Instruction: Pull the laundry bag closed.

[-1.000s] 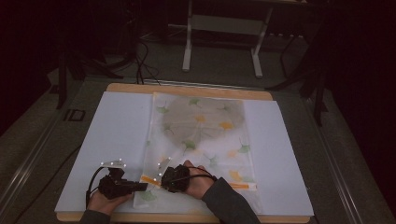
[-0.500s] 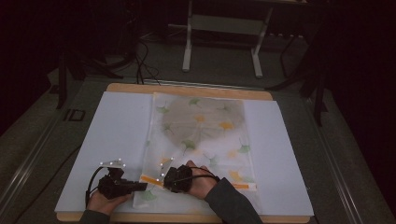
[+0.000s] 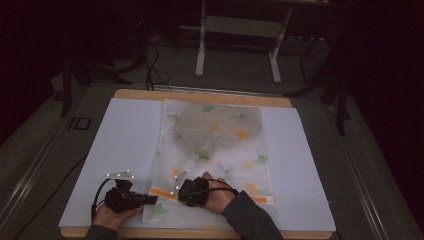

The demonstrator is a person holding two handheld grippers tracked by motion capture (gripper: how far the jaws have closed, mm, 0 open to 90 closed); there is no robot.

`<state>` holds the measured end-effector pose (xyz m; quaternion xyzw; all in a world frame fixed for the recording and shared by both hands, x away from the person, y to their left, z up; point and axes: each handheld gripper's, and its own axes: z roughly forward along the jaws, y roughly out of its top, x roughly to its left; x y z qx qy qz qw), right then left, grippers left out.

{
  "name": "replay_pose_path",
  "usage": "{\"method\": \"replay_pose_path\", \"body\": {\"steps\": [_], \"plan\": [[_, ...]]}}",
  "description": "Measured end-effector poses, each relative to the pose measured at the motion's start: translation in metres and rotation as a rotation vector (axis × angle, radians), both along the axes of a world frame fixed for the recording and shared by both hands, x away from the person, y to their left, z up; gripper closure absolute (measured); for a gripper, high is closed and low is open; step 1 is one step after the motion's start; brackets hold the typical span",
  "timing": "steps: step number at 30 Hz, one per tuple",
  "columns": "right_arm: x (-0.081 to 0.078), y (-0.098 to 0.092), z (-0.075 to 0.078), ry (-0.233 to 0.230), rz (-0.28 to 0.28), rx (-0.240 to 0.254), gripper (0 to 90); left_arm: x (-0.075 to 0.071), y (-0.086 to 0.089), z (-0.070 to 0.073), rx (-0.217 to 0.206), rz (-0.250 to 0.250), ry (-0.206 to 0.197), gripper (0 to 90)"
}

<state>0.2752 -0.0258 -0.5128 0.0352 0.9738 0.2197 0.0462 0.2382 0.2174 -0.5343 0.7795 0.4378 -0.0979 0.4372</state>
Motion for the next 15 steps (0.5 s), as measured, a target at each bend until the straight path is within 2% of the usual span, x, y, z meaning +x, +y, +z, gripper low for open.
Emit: {"method": "replay_pose_path", "body": {"steps": [15], "plan": [[-0.0005, -0.0066, 0.0006, -0.001, -0.006, -0.009, 84.8, 0.0, 0.0006, 0.0, 0.001, 0.001, -0.002, 88.3]]}}
